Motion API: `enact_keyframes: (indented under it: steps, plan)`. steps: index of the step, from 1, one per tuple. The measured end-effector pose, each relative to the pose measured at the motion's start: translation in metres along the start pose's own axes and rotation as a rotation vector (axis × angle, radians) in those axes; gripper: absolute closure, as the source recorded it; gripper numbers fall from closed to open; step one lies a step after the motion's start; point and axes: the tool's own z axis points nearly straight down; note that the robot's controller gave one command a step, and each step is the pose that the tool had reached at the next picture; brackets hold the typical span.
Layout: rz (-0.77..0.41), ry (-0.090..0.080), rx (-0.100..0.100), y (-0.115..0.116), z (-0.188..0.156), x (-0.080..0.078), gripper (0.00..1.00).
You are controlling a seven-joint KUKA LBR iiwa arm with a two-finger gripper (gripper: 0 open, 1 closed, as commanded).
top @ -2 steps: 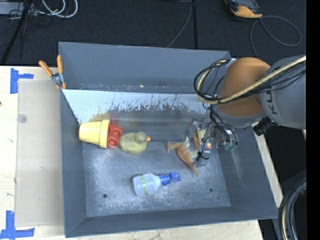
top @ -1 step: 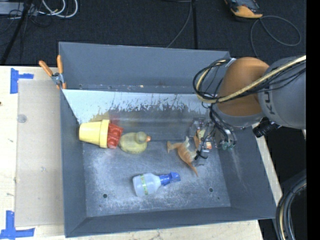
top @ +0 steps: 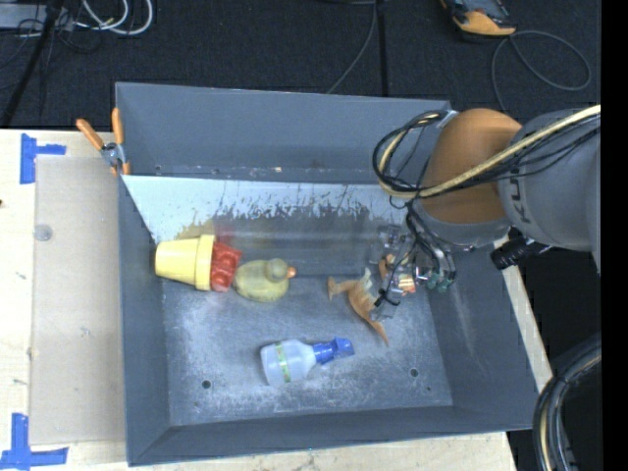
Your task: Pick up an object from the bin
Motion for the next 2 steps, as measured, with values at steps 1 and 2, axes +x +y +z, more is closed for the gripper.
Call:
enact_keyframes:
  steps: [1, 2]
  plan:
    - [0.062, 0.008, 0.001, 0.005, 0.050, -0.004, 0.00]
    - [0.165, 0.000, 0.000, -0.002, 0.048, 0.007, 1.00]
